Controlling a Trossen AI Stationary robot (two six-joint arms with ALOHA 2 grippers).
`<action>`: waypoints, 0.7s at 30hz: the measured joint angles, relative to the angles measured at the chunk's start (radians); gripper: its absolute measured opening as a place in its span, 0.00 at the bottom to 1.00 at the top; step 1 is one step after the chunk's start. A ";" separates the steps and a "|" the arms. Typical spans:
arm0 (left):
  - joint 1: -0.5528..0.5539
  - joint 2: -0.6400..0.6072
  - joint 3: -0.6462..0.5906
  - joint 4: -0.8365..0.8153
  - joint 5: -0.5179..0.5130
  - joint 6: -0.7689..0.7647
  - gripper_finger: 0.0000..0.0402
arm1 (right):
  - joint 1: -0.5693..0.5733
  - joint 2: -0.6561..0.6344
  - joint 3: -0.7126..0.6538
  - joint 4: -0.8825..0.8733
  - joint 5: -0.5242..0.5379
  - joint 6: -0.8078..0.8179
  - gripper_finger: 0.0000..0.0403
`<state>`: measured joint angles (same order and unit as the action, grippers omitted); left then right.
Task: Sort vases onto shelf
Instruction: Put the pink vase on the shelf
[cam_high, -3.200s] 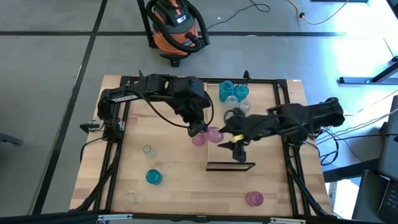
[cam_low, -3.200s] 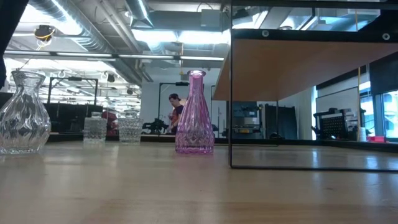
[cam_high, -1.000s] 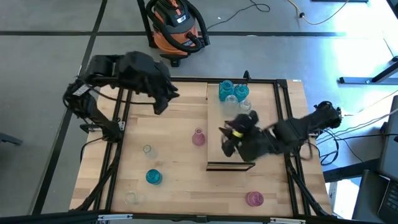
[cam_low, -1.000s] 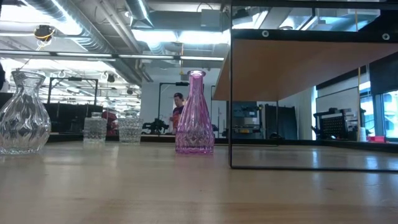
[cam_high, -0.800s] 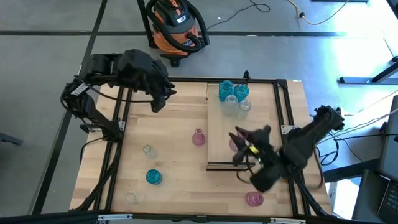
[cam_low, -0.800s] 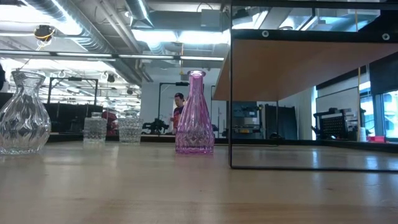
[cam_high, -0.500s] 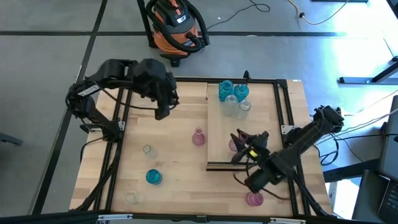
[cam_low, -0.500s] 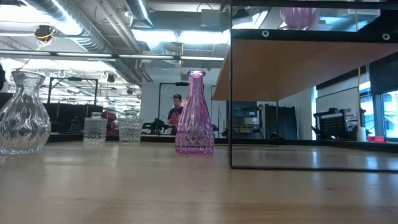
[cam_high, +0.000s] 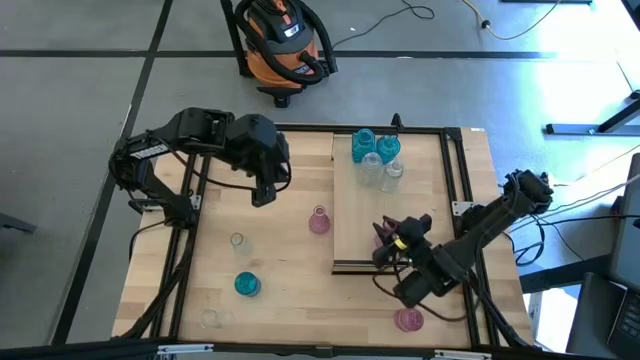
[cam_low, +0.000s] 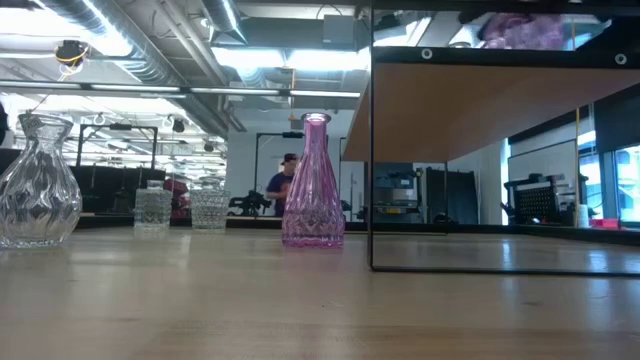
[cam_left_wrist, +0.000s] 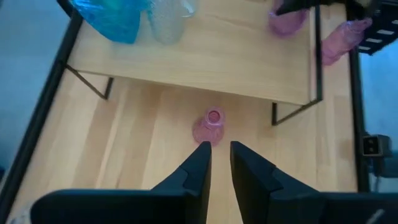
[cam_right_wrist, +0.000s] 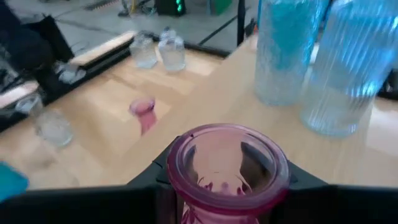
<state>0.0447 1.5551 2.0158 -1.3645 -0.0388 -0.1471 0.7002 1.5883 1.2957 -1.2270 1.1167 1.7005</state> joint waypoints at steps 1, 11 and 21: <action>-0.003 0.000 0.000 0.002 -0.010 -0.001 0.13 | 0.006 0.000 0.000 -0.020 -0.009 0.021 0.26; -0.007 0.000 0.000 0.089 -0.056 -0.008 0.09 | 0.073 -0.002 -0.065 -0.185 0.035 0.306 0.26; -0.004 0.000 -0.001 0.173 -0.067 -0.014 0.09 | 0.106 0.000 -0.067 -0.149 0.023 0.228 0.46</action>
<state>0.0410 1.5551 2.0151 -1.1917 -0.1059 -0.1613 0.8066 1.5885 1.2283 -1.3762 1.1394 1.9281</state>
